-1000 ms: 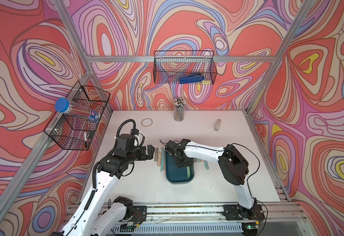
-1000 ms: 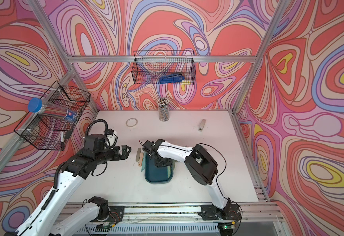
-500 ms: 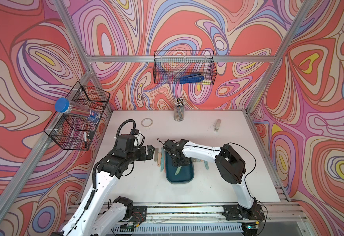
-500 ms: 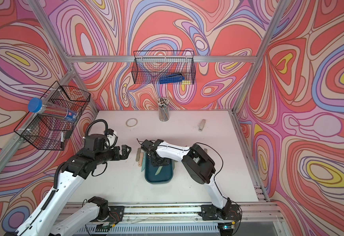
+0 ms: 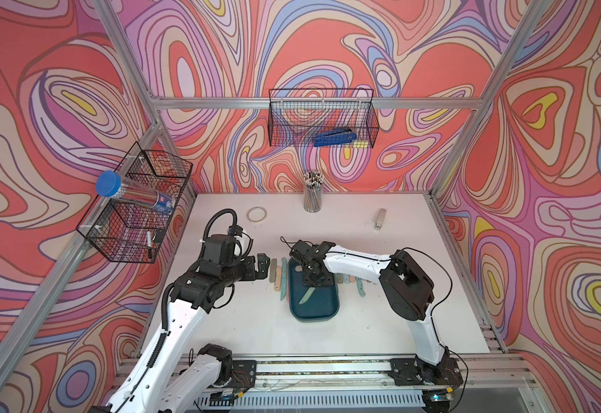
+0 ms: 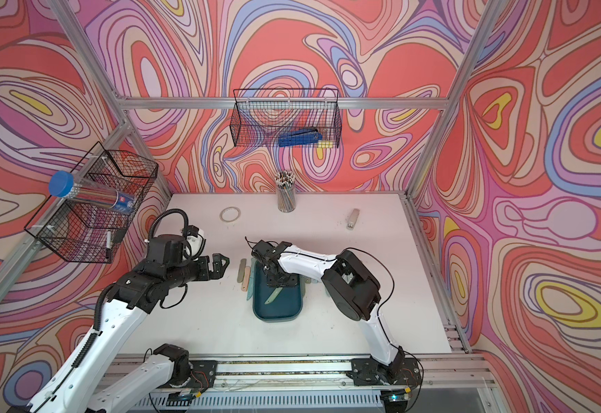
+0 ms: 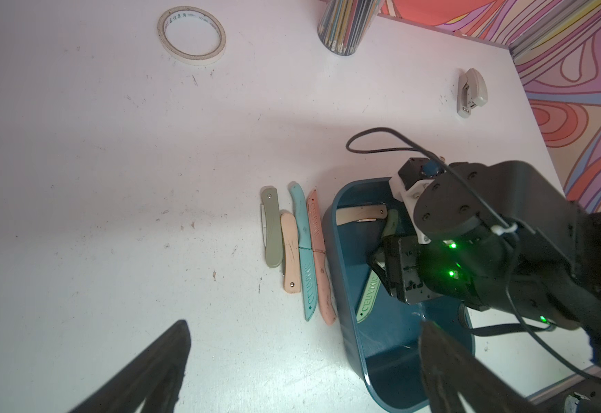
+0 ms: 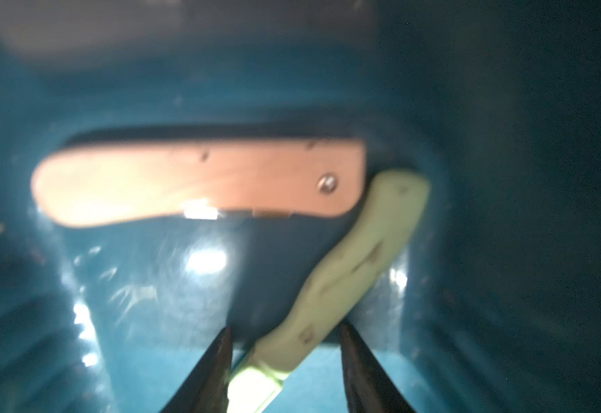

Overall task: Take the fruit knife out of the storage box
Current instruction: Pick up the fruit knife from the storage box.

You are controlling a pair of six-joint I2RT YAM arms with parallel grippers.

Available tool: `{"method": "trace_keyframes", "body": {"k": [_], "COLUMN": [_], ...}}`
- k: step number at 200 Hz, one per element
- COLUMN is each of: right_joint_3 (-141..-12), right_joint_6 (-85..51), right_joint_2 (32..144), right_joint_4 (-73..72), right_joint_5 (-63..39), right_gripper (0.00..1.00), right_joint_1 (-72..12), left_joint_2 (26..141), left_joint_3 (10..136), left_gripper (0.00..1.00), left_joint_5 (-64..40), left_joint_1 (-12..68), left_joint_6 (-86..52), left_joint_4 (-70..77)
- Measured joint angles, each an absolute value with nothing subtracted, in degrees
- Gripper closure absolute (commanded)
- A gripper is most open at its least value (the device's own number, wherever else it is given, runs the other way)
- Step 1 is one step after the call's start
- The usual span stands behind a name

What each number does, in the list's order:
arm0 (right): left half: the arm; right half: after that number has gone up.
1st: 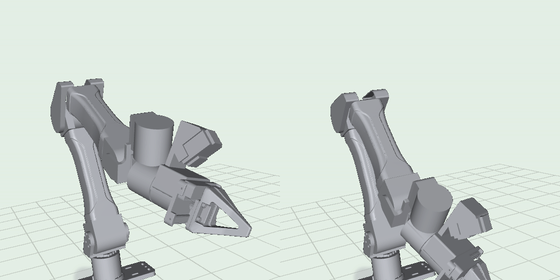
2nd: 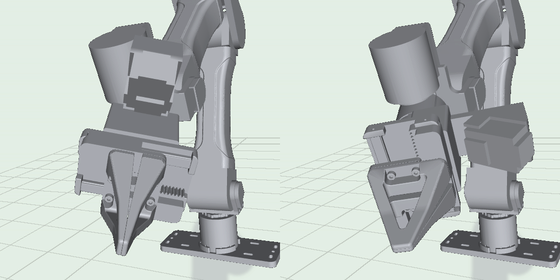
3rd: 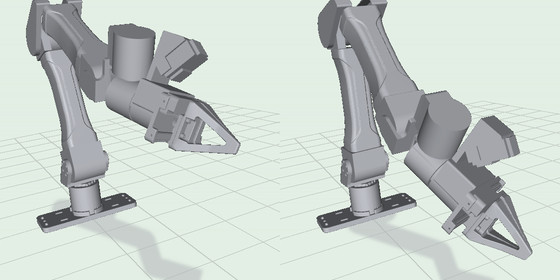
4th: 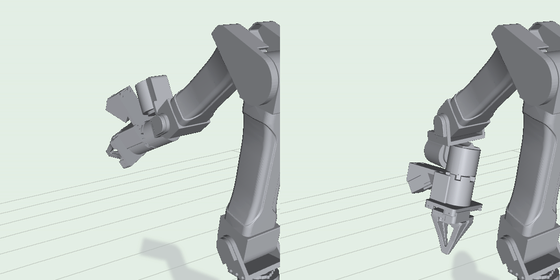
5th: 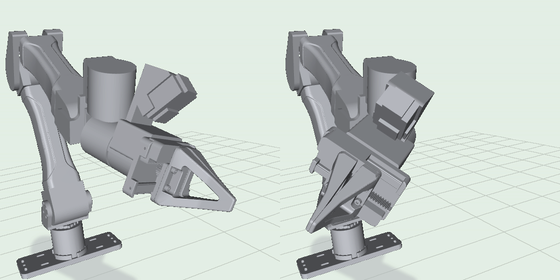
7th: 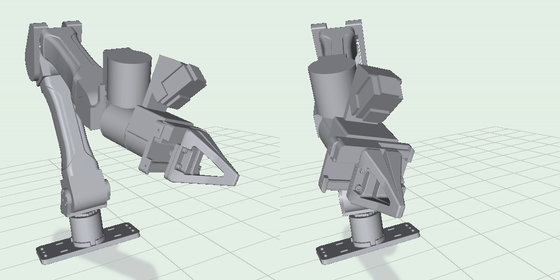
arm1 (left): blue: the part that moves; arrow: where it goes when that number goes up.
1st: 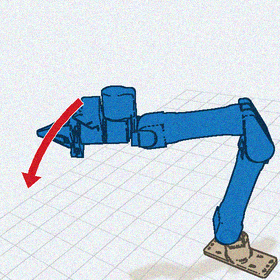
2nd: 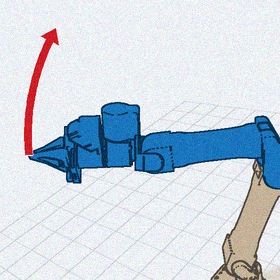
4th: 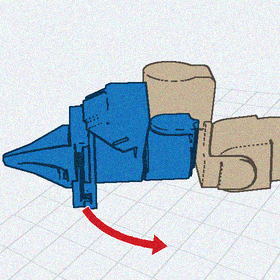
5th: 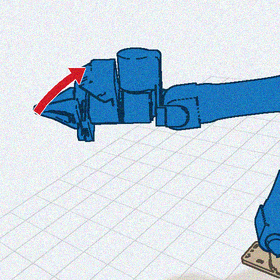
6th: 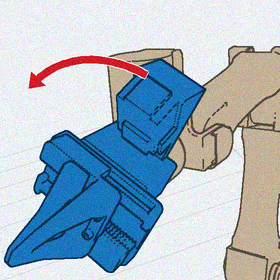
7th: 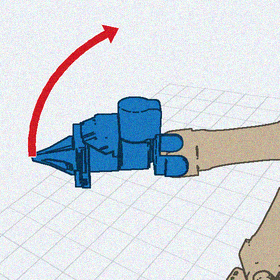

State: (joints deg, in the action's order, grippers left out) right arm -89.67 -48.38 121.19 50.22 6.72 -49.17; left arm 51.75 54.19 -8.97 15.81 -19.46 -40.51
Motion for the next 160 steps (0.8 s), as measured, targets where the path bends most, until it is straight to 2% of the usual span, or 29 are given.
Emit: {"method": "trace_keyframes", "body": {"k": [12, 54, 84, 160], "right_joint_3": [-89.67, -89.73, -89.71, -88.27], "right_joint_6": [-48.42, -48.58, -48.47, -48.71], "right_joint_2": [121.19, 121.30, 121.30, 119.98], "right_joint_4": [50.17, 50.52, 50.48, 50.33], "right_joint_5": [6.55, 6.07, 5.76, 6.26], "right_gripper": [0.54, 0.71, 0.79, 0.80], "right_joint_1": [-48.69, -48.05, -47.94, -47.86], "left_joint_2": [51.72, 51.72, 51.72, 51.72], "left_joint_3": [54.19, 54.19, 54.19, 54.19], "left_gripper": [0.00, 0.00, 0.00, 0.00], "left_joint_5": [-8.97, -8.97, -8.97, -8.97], "left_joint_1": [15.81, 15.81, 15.81, 15.81], "left_joint_6": [-19.46, -19.46, -19.46, -19.46], "left_joint_4": [-40.49, -40.49, -40.49, -40.49]}}
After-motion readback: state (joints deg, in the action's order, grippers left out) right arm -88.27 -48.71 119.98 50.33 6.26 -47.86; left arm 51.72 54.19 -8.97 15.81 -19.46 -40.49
